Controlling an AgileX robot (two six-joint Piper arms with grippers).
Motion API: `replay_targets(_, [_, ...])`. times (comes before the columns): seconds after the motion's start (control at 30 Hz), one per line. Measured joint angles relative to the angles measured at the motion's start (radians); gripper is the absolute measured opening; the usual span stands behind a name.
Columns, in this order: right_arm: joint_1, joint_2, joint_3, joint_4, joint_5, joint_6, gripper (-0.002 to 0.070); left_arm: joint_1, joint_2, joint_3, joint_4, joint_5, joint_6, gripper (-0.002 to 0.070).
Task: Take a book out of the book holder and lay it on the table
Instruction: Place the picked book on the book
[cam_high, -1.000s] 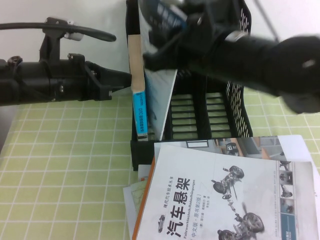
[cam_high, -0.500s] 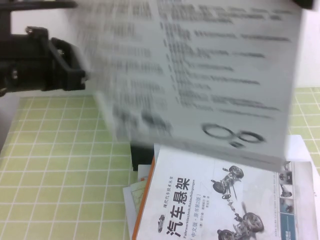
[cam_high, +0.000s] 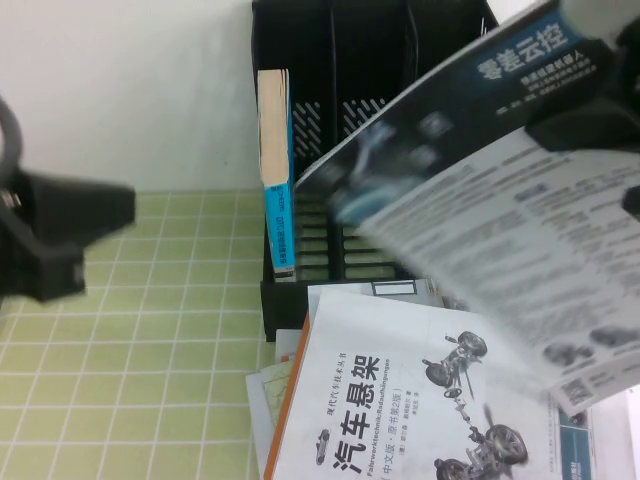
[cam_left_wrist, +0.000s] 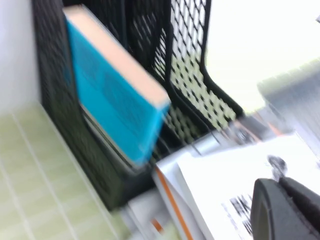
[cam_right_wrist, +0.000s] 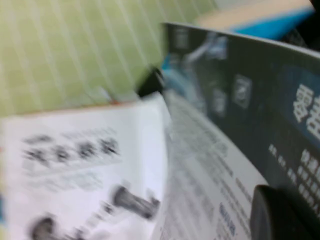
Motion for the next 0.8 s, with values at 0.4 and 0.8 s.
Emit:
replay_targets(0.4, [0.41,0.115,-0.002,-0.736,0.071,0.273,0.0025,0.0,-0.048,0.311,-0.219,-0.016,0.087,-0.0003])
replay_targets(0.8, [0.6,0.342,0.243,-0.708,0.049,0.452,0.0025,0.0,-0.048,0.321,-0.261,-0.013,0.099,-0.0003])
